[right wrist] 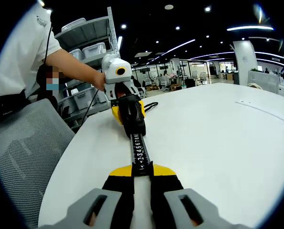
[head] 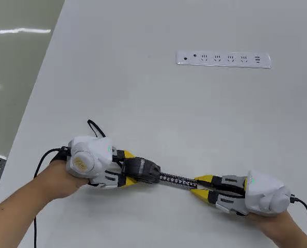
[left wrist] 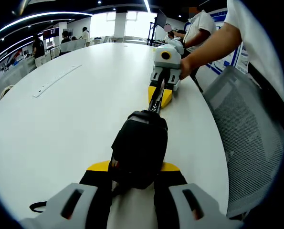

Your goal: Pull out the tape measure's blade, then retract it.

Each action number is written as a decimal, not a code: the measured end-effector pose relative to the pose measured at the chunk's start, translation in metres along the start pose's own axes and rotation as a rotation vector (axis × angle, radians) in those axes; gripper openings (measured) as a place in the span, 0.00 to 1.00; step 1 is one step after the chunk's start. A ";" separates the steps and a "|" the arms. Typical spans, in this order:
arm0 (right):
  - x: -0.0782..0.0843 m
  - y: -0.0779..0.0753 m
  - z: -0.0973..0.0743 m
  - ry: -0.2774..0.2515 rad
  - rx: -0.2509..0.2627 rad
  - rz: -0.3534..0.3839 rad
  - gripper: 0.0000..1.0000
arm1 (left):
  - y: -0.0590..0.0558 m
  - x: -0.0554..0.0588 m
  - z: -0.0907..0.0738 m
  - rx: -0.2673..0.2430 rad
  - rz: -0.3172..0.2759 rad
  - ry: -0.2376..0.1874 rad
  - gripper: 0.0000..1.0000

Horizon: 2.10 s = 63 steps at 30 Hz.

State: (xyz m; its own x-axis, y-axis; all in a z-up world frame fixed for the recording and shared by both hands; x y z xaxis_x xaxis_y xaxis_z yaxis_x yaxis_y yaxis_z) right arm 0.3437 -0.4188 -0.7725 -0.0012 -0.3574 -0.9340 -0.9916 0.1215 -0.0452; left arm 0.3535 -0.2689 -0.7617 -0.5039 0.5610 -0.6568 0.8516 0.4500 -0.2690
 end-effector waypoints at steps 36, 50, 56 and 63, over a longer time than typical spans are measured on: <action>0.009 -0.001 -0.025 -0.004 0.033 0.026 0.09 | 0.000 0.000 0.000 -0.003 -0.001 0.003 0.29; 0.013 0.000 -0.039 -0.007 0.043 0.046 0.09 | 0.000 0.000 0.000 -0.001 0.000 0.005 0.29; 0.016 0.000 -0.044 -0.007 0.046 0.045 0.08 | -0.001 0.000 0.000 -0.001 0.000 0.006 0.29; 0.018 0.000 -0.050 -0.006 0.049 0.052 0.08 | -0.001 0.000 0.000 -0.001 0.000 0.007 0.29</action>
State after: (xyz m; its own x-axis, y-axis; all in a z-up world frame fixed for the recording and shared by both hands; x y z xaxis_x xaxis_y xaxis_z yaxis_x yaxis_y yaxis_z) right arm 0.3372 -0.4720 -0.7716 -0.0515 -0.3441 -0.9375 -0.9827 0.1848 -0.0139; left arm 0.3527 -0.2692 -0.7618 -0.5045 0.5659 -0.6521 0.8517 0.4502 -0.2683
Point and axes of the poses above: the centre of the closed fingertips' face, and the gripper's own axes: z roughly forward along the fingers, y roughly to its left, x roughly out of its underside, the point moved 1 cm from there along -z, roughly backward along the fingers, and after that the axes turned 15 degrees about -z, right-handed, at the moved point
